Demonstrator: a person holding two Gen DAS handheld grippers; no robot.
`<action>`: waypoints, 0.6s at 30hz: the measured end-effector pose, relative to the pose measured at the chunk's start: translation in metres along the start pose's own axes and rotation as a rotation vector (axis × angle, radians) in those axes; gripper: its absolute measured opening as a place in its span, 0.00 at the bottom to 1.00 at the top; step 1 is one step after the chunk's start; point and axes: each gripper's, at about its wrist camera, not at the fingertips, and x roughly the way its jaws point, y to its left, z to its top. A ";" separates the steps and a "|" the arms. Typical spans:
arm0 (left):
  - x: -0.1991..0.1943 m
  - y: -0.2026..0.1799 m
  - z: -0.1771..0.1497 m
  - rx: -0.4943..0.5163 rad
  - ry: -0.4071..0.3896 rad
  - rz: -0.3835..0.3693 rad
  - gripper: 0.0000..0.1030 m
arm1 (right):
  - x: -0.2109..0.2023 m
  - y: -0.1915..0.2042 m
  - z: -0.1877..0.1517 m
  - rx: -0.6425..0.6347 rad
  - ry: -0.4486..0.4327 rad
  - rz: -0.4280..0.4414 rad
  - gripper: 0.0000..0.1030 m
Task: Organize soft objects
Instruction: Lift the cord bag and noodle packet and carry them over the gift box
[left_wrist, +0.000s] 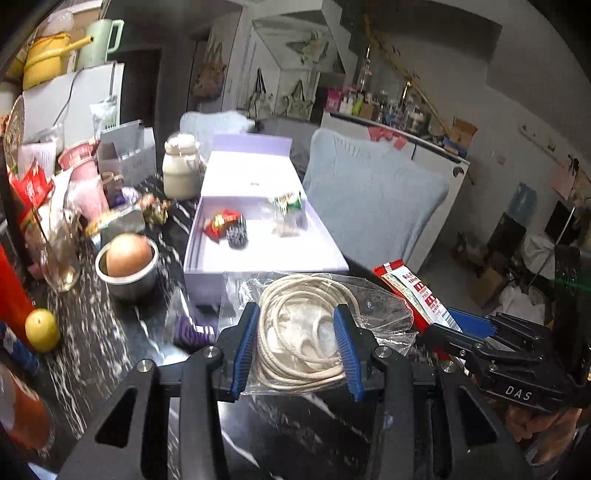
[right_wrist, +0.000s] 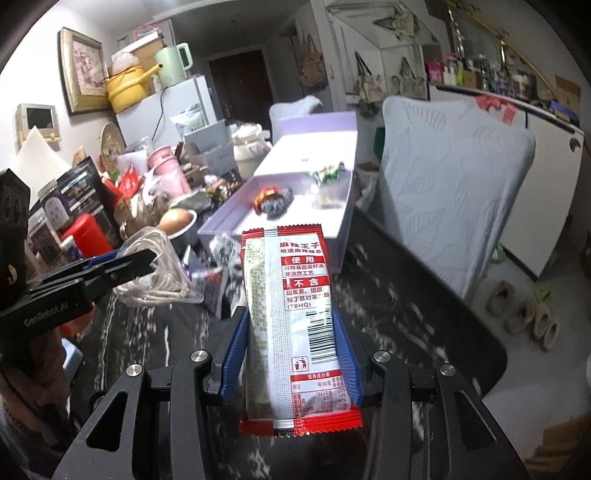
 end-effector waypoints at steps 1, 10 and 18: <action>0.000 0.001 0.007 0.005 -0.013 0.002 0.40 | 0.000 0.000 0.003 -0.003 -0.006 -0.001 0.43; 0.009 0.006 0.052 0.024 -0.101 0.039 0.40 | 0.006 -0.005 0.048 -0.023 -0.076 -0.007 0.43; 0.040 0.012 0.095 0.037 -0.151 0.036 0.40 | 0.030 -0.012 0.089 -0.035 -0.129 -0.009 0.43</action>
